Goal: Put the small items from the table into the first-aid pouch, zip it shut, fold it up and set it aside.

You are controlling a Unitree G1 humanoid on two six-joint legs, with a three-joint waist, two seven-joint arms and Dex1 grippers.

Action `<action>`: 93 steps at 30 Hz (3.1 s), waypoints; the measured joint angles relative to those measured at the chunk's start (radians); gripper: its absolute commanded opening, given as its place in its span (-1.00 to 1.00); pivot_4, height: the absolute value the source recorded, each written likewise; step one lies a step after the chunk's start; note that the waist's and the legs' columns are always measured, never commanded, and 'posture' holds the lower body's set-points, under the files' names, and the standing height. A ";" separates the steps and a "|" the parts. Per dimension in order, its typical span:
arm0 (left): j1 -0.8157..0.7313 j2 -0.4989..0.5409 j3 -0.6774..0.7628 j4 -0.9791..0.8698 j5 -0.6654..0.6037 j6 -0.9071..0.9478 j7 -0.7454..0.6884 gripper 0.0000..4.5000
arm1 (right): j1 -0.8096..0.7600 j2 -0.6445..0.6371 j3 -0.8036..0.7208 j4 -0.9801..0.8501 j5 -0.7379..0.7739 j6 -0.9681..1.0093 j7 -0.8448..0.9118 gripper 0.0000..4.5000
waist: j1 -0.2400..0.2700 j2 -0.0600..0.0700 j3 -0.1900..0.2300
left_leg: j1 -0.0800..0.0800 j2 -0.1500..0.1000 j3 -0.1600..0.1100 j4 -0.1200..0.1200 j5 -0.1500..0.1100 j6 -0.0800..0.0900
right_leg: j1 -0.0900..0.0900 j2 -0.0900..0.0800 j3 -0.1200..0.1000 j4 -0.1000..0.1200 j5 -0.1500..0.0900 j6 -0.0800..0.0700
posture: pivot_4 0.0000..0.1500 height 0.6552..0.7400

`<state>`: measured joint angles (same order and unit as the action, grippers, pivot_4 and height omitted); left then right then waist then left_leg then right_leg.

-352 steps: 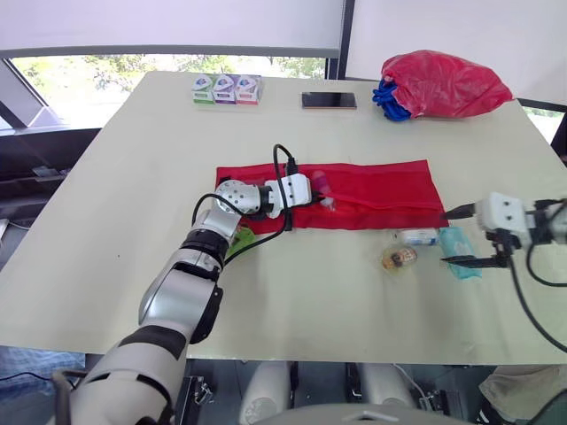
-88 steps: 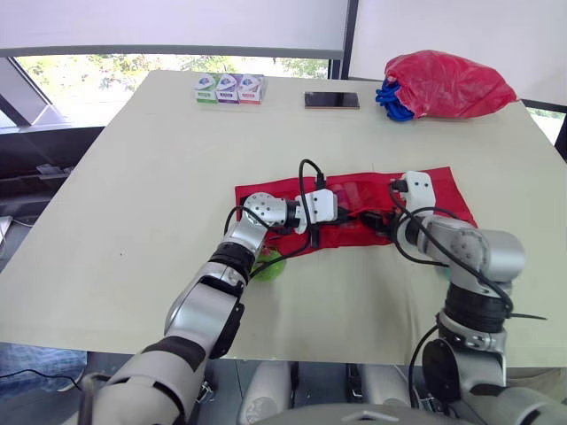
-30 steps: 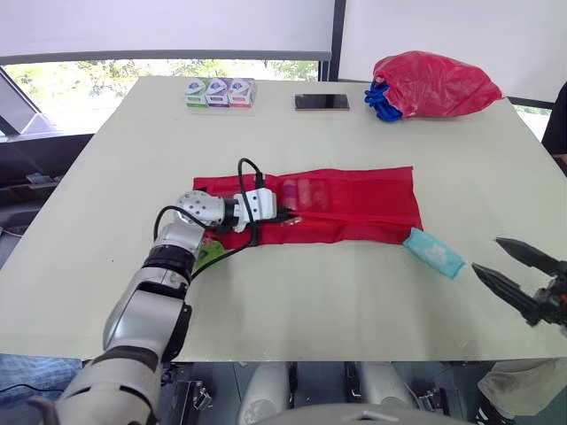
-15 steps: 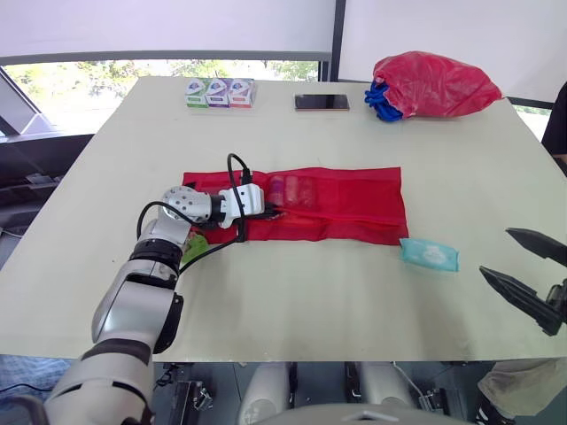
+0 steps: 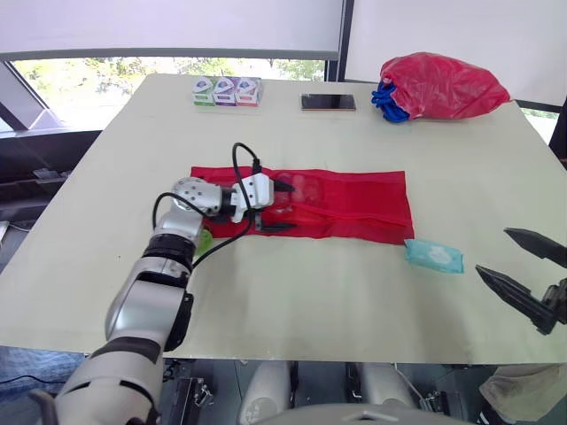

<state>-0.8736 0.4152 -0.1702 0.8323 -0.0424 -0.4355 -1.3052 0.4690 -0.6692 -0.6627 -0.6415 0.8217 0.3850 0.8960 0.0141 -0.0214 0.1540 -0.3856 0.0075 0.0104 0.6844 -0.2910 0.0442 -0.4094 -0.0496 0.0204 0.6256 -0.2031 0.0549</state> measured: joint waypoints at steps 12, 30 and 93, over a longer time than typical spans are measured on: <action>-0.155 -0.193 -0.115 0.163 0.169 0.026 0.224 0.97 | -0.049 0.009 0.061 0.020 -0.077 -0.045 -0.012 1.00 | 0.000 -0.001 0.000 | 0.000 -0.003 0.000 0.000 0.000 0.001 | 0.000 0.001 0.001 0.000 0.000 0.000 | 1.00 1.00; -0.259 -0.354 -0.159 0.423 0.334 -0.006 0.476 -0.22 | 0.035 0.073 0.055 0.013 -0.097 -0.123 -0.027 1.00 | 0.000 -0.002 0.001 | 0.000 -0.003 0.001 0.000 -0.001 0.001 | 0.000 0.000 0.001 -0.001 0.000 0.001 | 1.00 1.00; -0.247 -0.461 -0.143 0.352 0.292 0.056 0.403 -1.00 | -0.574 0.003 0.577 0.109 -0.479 0.692 -0.387 -0.92 | 0.000 -0.002 0.001 | -0.006 -0.005 -0.004 0.004 -0.001 0.002 | -0.003 -0.001 0.000 -0.001 0.001 0.001 | 1.00 1.00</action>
<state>-1.1209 -0.0454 -0.3136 1.1846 0.2495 -0.3799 -0.9025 -0.1048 -0.6659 -0.0857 -0.5322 0.3425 1.0770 0.5087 0.0143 -0.0231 0.1552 -0.3920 0.0030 0.0069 0.6880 -0.2920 0.0462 -0.4125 -0.0502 0.0202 0.6248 -0.2024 0.0556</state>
